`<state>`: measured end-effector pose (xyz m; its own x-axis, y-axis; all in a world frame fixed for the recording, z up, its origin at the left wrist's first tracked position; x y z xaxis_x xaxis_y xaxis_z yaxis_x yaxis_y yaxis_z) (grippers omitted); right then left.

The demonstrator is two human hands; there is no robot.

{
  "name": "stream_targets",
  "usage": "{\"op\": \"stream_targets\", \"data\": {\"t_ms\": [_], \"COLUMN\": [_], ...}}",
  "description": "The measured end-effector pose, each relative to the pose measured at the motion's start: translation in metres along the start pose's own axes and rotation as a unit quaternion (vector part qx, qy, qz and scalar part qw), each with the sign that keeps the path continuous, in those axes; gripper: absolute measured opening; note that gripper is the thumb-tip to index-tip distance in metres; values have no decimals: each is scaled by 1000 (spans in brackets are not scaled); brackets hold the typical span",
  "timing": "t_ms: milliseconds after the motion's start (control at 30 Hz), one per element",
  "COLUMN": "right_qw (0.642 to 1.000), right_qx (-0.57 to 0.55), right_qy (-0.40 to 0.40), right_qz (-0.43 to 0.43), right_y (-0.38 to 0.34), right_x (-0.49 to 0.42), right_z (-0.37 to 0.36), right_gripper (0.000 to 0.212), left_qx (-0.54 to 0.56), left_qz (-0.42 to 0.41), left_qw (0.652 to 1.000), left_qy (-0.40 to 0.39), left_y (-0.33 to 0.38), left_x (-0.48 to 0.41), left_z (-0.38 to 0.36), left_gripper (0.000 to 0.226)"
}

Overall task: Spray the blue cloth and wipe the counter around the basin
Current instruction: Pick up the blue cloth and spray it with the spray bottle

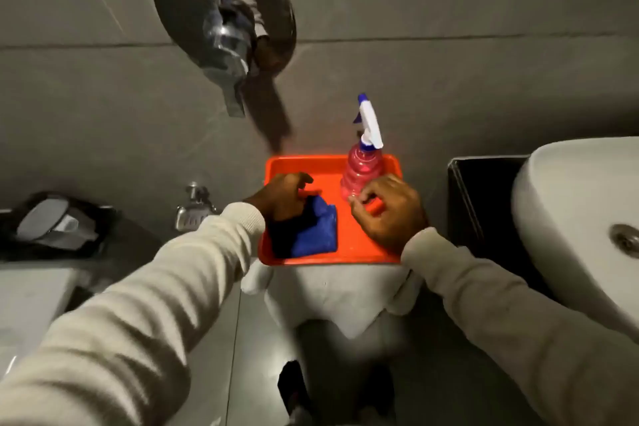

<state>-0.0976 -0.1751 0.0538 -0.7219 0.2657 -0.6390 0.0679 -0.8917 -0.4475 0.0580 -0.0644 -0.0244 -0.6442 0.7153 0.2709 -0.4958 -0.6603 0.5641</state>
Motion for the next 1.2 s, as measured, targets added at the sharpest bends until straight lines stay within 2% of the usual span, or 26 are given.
{"op": "stream_targets", "data": {"t_ms": [67,100,167,267,367,400,500,600,700,767,833,867,933,1033,1100,1200], "right_qw": [991,982,969,959,957,960,951,942,958,949,914,898,873,828,789,792], "right_qx": [-13,-30,-58,-123,-141,-137,-184,-203,-172,-190,-212,-198,-143,10,78,116], "right_qy": [57,68,57,-47,-70,-55,-30,-58,-132,-222,-341,-391,-466,-557,-607,-598], "right_qz": [-121,-174,-233,-249,-245,-238,-247,-259,-187,-121,-64,-38,-1,59,52,-45], "right_y": [36,58,83,97,102,103,105,102,73,46,14,0,-14,-22,-15,4], "right_x": [-2,-3,-14,-44,-61,-66,-76,-84,-99,-112,-115,-114,-107,-79,-62,-59], "right_z": [8,1,-16,-55,-79,-81,-89,-97,-87,-77,-65,-56,-44,-34,-32,-25], "right_gripper": [28,35,51,66,53,46,36,43,49,67,82,82,78,65,65,68], "left_qx": [-55,-71,-107,-118,-57,-35,53,197,368,454,514,542,585,631,651,678], "left_qz": [14,32,49,64,106,118,121,140,158,159,153,144,129,105,90,89], "left_qw": [991,985,979,983,987,985,983,961,909,871,841,826,800,768,753,728], "left_qy": [-122,-154,-167,-124,-110,-118,-129,-136,-116,-96,-67,-55,-40,-35,-33,-42], "left_y": [-5,-15,-21,-24,-35,-35,-34,-30,-24,-19,-16,-13,-9,4,11,17], "left_x": [-4,-5,-8,-15,-23,-24,-22,-13,1,10,17,20,24,31,33,37], "left_z": [-31,-44,-58,-59,-58,-56,-50,-43,-29,-20,-13,-9,-6,-3,-2,-8], "left_gripper": [55,51,48,62,70,64,19,25,9,16,21,26,32,24,21,23]}}
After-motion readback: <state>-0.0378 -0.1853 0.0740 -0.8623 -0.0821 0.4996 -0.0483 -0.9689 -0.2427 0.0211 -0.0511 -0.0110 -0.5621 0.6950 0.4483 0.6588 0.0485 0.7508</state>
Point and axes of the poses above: each hand's wrist, its own x-axis away from the middle knuckle, its own z-axis out of the back of the hand, y = z × x, the point moved 9 cm from there along -x, towards the middle knuckle, and after that the axes turned 4 degrees about x, right-handed, at the moved point
